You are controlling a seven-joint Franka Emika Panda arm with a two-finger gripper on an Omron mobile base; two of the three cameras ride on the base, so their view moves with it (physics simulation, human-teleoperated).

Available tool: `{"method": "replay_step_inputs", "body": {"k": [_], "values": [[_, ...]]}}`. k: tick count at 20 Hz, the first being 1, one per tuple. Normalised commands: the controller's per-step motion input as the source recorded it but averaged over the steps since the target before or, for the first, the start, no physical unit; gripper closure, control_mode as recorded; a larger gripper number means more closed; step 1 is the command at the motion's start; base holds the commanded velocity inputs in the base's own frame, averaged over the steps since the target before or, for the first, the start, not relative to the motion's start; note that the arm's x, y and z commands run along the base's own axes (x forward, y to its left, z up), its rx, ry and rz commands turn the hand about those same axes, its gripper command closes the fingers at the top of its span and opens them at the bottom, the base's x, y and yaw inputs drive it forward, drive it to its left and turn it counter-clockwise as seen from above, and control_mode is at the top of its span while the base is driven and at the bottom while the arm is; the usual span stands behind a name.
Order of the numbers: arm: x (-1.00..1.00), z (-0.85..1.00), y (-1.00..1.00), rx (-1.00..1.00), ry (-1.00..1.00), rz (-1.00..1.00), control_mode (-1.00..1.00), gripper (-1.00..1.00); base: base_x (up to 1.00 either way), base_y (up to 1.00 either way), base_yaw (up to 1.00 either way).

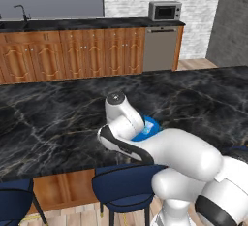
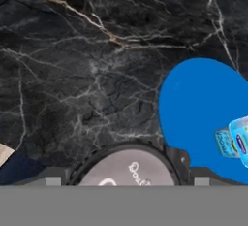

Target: Place two yogurt containers on each plate.

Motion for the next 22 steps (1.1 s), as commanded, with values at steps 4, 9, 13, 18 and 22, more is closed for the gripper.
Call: {"method": "replay_step_inputs", "body": {"k": [4,9,13,18,22], "values": [[0.00,0.00,-0.66,-0.17,0.00,-0.01,-1.00,1.00,0.00,0.00,0.00],[0.06,0.00,-0.59,-0.14,0.01,-0.01,-1.00,1.00,0.00,0.00,0.00],[0.22,0.07,-0.31,-0.11,0.05,0.00,-1.00,1.00,0.00,0.00,0.00],[0.48,0.00,-0.03,-0.06,0.01,0.00,-1.00,1.00,0.00,0.00,0.00],[0.43,0.00,0.00,-0.05,0.03,0.00,-1.00,1.00,0.00,0.00,0.00]]}}
